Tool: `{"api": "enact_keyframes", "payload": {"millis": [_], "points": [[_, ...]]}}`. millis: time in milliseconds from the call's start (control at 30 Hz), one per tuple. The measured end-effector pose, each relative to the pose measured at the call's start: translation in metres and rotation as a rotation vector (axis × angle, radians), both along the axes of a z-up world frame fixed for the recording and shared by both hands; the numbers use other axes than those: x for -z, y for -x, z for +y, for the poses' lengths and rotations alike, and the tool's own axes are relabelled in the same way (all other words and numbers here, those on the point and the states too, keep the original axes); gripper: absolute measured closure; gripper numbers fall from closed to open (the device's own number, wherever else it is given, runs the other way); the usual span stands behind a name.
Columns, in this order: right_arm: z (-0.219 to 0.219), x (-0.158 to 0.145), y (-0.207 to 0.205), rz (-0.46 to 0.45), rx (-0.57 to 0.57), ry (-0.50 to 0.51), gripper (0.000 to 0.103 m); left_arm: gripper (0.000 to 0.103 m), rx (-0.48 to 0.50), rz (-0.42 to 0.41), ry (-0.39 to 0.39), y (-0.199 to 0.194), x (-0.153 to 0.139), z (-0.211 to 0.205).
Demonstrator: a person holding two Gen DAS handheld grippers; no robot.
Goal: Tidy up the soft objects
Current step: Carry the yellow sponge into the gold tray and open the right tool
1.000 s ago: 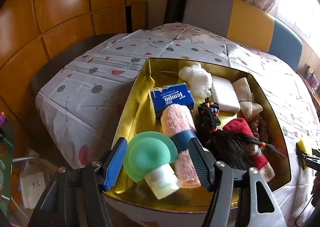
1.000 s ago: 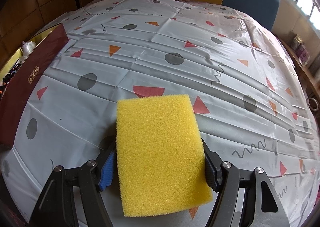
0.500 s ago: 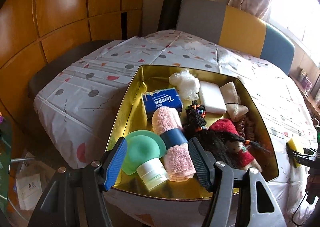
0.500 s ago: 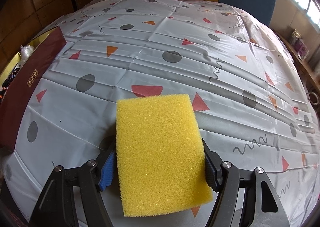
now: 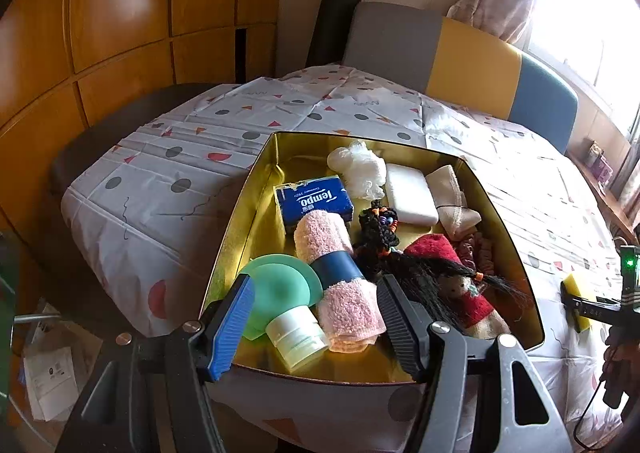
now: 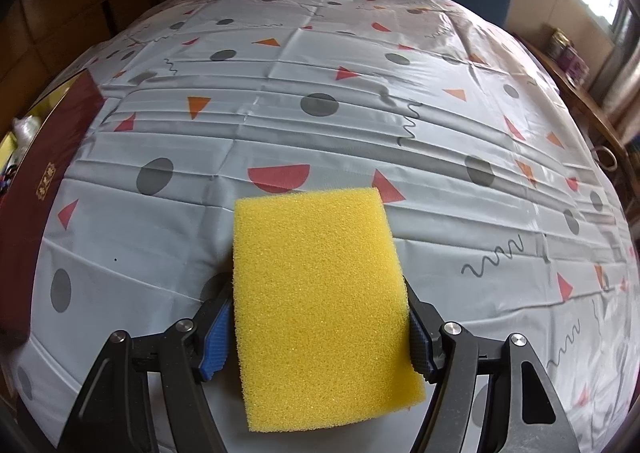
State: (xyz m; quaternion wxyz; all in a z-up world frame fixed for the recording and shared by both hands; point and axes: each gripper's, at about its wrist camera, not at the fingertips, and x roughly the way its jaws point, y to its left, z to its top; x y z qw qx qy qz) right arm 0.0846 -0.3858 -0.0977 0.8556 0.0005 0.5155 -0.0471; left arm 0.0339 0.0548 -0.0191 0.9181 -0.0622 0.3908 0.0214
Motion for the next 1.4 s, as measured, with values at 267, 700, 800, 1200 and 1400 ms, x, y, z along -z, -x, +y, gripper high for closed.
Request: {"api": "enact_keyframes", "payload": {"millis": [267, 700, 800, 1200, 1400], "points": [[0.007, -0.004, 0.004, 0.012, 0.037, -0.041, 0.033, 0.038, 0.003, -0.001, 0.009, 0.005, 0.000, 0.002], [0.038, -0.020, 0.019, -0.032, 0.000, -0.072, 0.033, 0.039, 0.062, -0.001, 0.016, 0.011, 0.002, -0.006], [0.058, -0.035, 0.022, -0.080, -0.036, -0.111, 0.033, 0.039, 0.057, 0.007, 0.022, 0.012, 0.005, -0.004], [0.157, -0.076, 0.025, -0.172, -0.264, -0.195, 0.033, 0.041, 0.037, -0.019, 0.043, 0.019, 0.000, 0.009], [0.199, -0.091, 0.020, -0.190, -0.375, -0.211, 0.032, 0.041, 0.047, -0.006, 0.036, 0.020, 0.003, 0.004]]}}
